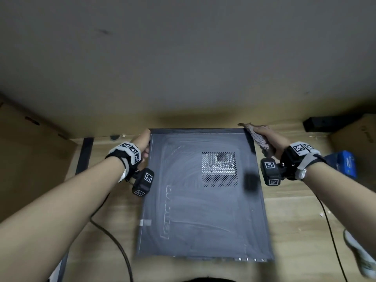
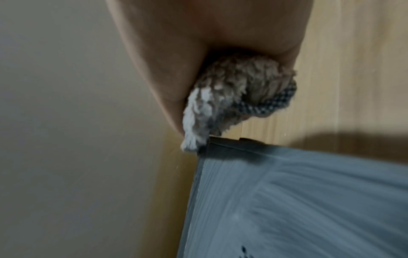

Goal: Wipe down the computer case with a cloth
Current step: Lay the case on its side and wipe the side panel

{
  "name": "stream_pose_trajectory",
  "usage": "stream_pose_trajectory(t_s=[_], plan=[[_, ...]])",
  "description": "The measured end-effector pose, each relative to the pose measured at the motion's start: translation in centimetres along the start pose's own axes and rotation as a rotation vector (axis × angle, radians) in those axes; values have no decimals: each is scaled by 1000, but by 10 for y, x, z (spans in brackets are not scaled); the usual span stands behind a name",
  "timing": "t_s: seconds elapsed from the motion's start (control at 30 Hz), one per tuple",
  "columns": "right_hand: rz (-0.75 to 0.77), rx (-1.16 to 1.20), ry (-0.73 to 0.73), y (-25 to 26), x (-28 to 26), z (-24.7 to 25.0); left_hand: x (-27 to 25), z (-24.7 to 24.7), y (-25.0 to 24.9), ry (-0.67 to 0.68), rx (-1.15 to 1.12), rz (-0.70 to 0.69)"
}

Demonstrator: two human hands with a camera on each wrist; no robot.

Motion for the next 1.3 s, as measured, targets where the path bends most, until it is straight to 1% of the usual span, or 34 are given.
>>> stream_pose_trajectory(t_s=[0.07,0.13,0.2,0.3,0.43,0.47,0.53,0.6,0.7,0.8,0.87,1.0,1.17,1.3], plan=[[74,1,-73,-5,-20,5,-16,2,3,-18,5,-96],[135,42,-127,-12,-43,7,-35,5,8,-89,63,-186],[145,42,-128,-22,-66,2,-53,4,14,-143,118,-265],[167,19,-70,-35,-99,-17,-75,-8,26,-140,117,-372],[178,-24,22,-54,-141,-59,-105,-40,43,-44,112,-504],[190,-8,23,-59,-150,-69,-113,-49,46,5,105,-551],[241,27,38,-68,-170,-92,-127,-71,53,146,133,-634],[276,51,94,-79,-190,-120,-146,-95,66,291,210,-687],[256,44,147,-103,-211,-156,-164,-130,95,451,260,-704],[219,-23,135,-118,-219,-179,-170,-153,115,508,253,-678],[223,-48,143,-121,-221,-190,-171,-162,122,534,254,-653],[220,-22,169,-121,-220,-203,-171,-168,131,553,201,-620],[199,7,167,-121,-207,-201,-175,-164,129,547,23,-605],[273,-23,156,-116,-206,-194,-173,-160,127,472,-30,-651]])
Point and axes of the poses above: each hand's wrist, its own x-axis towards the middle knuckle, its own z-axis out of the back of the hand, y = z × x, the point moved 6 cm from there along x, towards the middle knuckle, and after that the axes turned 14 degrees about y, right-handed, at the moved point
